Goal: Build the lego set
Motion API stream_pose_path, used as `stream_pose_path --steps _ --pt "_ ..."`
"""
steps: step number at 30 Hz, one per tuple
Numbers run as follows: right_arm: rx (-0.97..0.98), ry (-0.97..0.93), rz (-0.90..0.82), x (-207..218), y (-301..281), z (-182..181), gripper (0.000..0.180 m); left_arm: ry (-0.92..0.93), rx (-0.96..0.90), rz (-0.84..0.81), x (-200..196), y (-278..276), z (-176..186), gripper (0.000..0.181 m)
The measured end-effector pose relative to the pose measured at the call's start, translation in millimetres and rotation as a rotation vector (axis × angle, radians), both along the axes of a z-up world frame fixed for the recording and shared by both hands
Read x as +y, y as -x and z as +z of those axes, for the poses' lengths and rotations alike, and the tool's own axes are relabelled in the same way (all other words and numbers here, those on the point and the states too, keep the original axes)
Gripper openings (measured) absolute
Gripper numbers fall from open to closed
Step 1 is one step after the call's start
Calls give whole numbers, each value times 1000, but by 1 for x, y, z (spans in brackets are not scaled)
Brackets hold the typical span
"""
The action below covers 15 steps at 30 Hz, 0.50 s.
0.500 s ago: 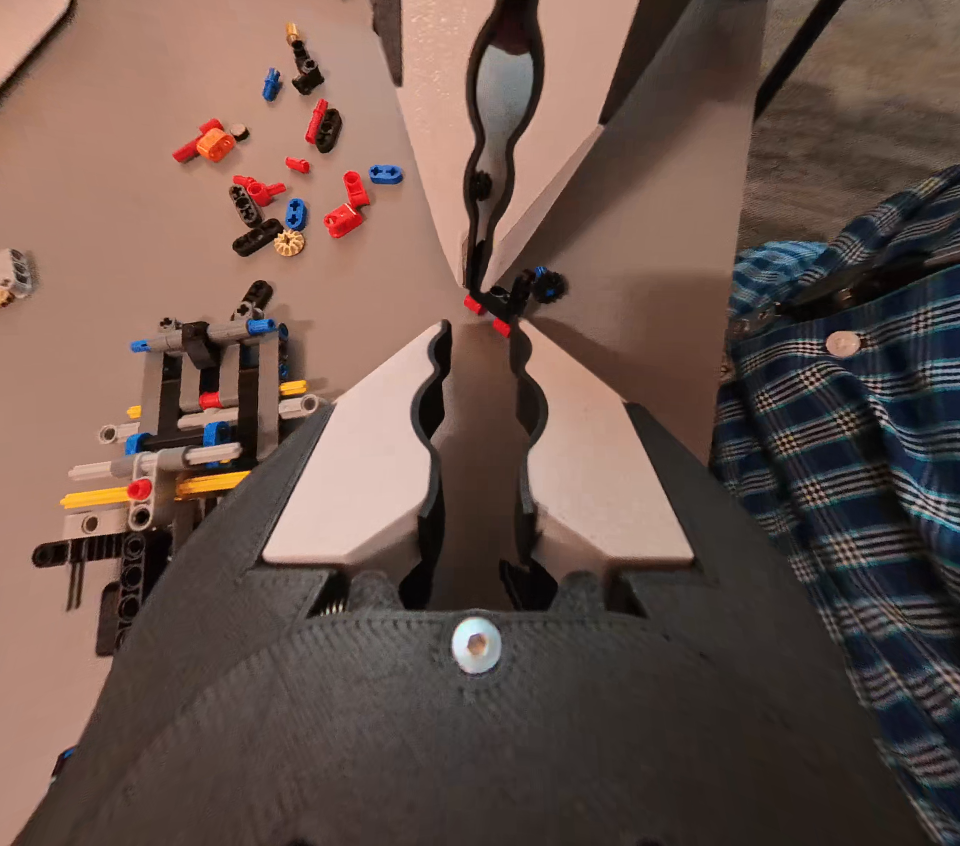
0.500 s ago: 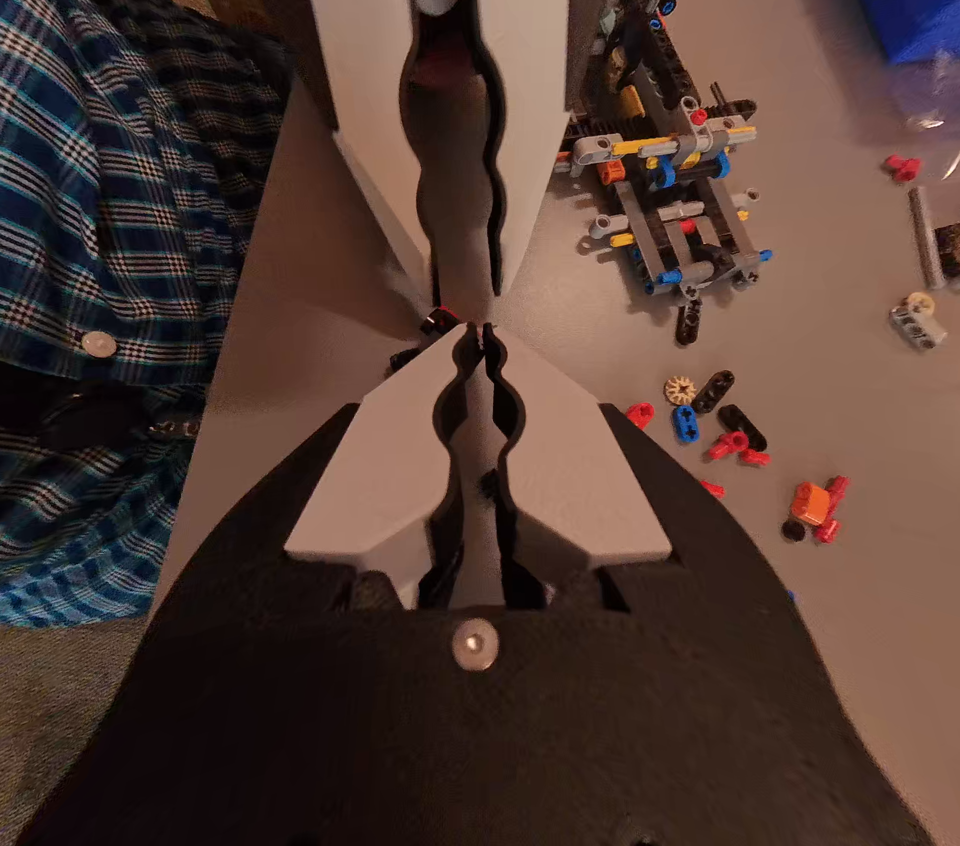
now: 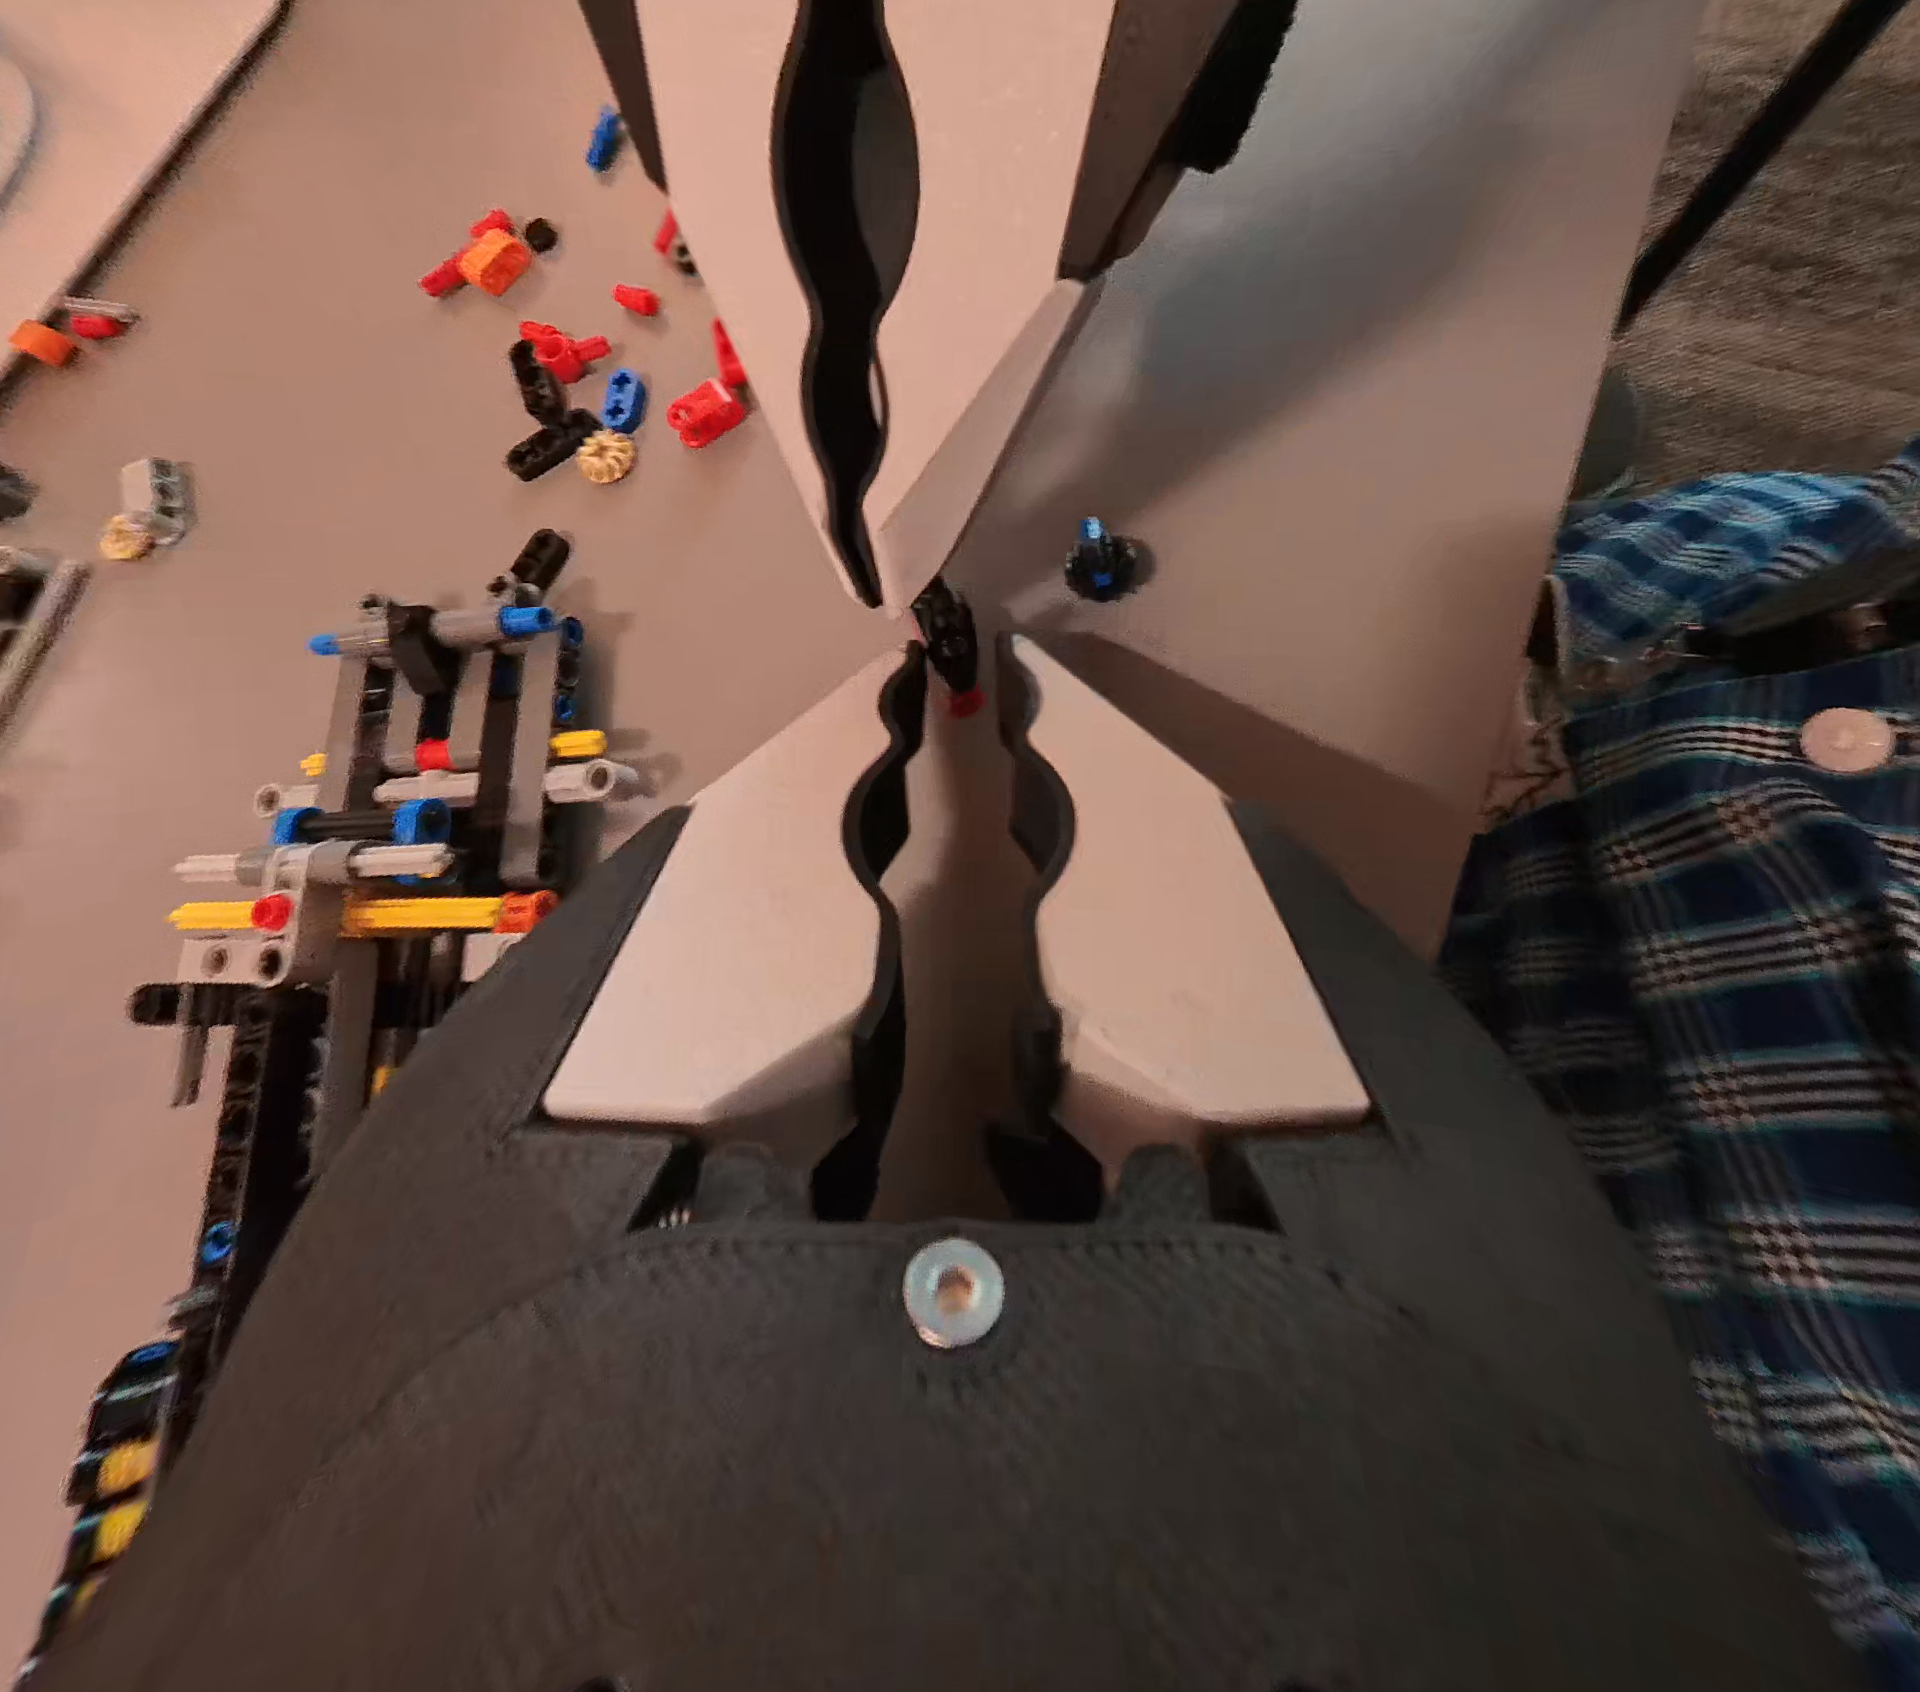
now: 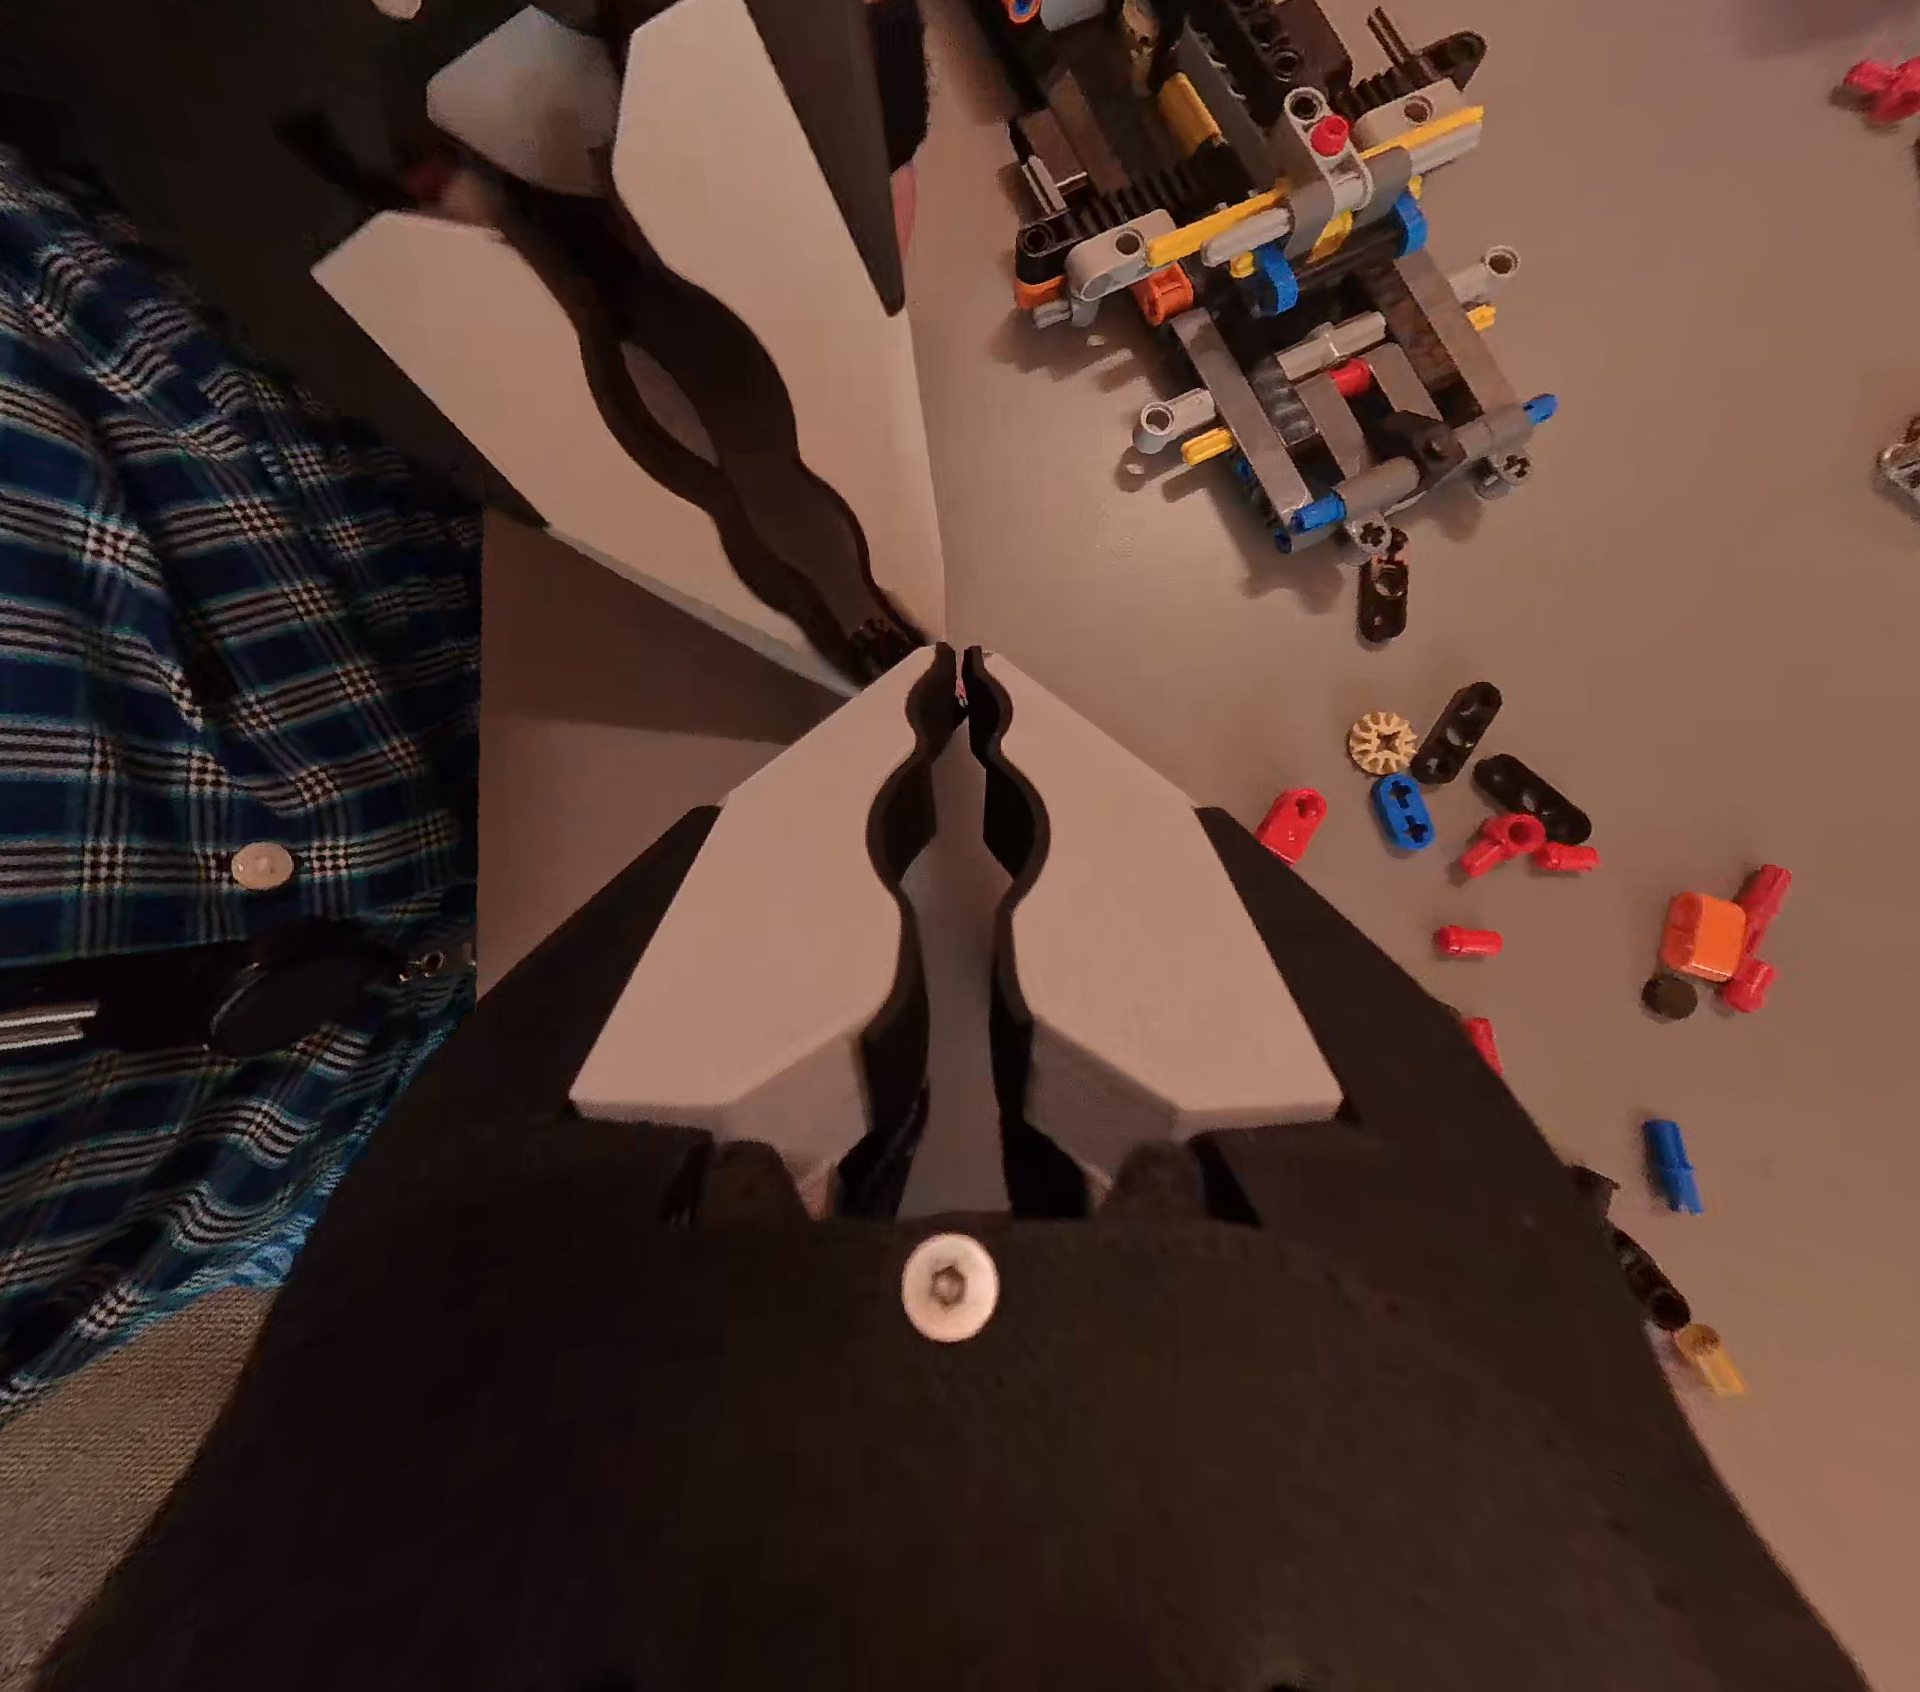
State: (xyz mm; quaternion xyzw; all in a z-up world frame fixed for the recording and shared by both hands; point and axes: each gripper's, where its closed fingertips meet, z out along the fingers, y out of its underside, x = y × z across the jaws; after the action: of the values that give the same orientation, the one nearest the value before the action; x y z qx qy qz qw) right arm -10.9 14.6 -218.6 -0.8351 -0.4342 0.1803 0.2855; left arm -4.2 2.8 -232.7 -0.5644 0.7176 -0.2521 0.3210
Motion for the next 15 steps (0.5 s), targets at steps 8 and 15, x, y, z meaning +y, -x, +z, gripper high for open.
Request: stream_pose_path --steps 8,15 --pt "49 51 -18 2 5 7 1 -12 10 21 8 2 -1 6" --pt "-7 -5 64 -29 -12 21 11 41 33 -2 8 4 -3 7"
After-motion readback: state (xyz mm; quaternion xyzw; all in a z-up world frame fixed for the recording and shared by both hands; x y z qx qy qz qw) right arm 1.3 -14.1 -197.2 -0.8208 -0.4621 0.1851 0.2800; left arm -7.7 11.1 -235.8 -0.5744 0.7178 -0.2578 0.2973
